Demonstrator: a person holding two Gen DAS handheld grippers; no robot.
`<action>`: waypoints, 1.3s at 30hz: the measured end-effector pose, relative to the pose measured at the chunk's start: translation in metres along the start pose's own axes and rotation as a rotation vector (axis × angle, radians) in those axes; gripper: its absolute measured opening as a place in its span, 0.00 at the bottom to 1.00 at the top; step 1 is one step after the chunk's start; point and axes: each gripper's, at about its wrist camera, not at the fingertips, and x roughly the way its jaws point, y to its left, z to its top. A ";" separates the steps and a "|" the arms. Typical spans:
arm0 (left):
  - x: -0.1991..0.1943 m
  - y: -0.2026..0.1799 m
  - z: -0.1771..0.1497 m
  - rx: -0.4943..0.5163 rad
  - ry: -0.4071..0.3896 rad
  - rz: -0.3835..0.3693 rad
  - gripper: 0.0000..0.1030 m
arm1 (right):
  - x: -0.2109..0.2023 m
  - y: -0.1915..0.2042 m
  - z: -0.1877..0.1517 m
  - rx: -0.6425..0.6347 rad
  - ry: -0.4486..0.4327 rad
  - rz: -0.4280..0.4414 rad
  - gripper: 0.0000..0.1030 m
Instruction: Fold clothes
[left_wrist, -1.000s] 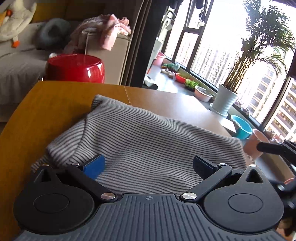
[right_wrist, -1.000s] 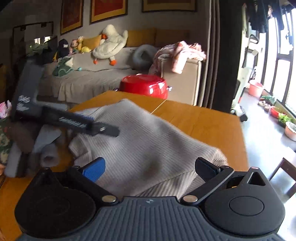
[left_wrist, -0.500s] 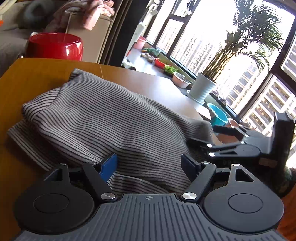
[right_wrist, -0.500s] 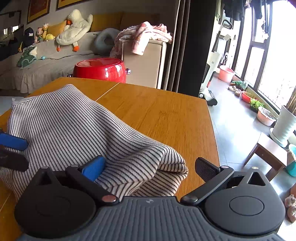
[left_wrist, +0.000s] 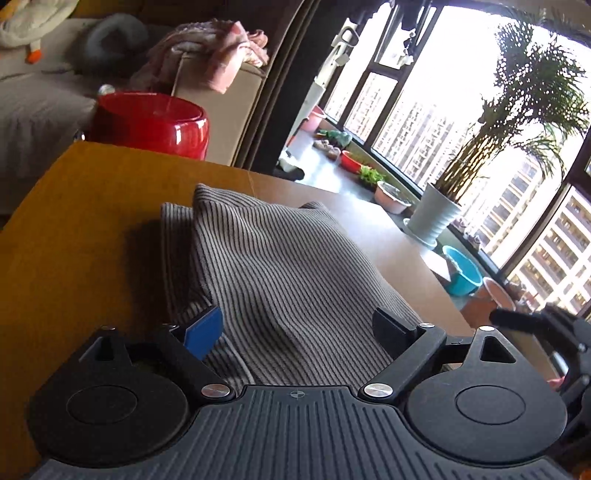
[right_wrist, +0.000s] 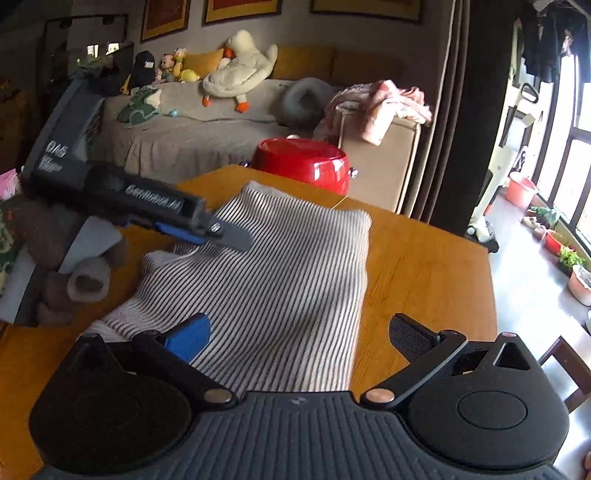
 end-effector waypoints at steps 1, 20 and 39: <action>-0.004 -0.004 0.000 0.025 -0.005 0.014 0.90 | 0.002 -0.004 0.003 0.019 -0.013 -0.016 1.00; 0.030 -0.018 -0.016 0.064 0.065 -0.066 0.67 | 0.022 -0.014 -0.034 0.055 0.070 -0.010 0.78; 0.011 -0.014 -0.014 0.071 0.036 0.013 0.77 | 0.029 0.006 -0.032 0.037 0.084 0.101 0.92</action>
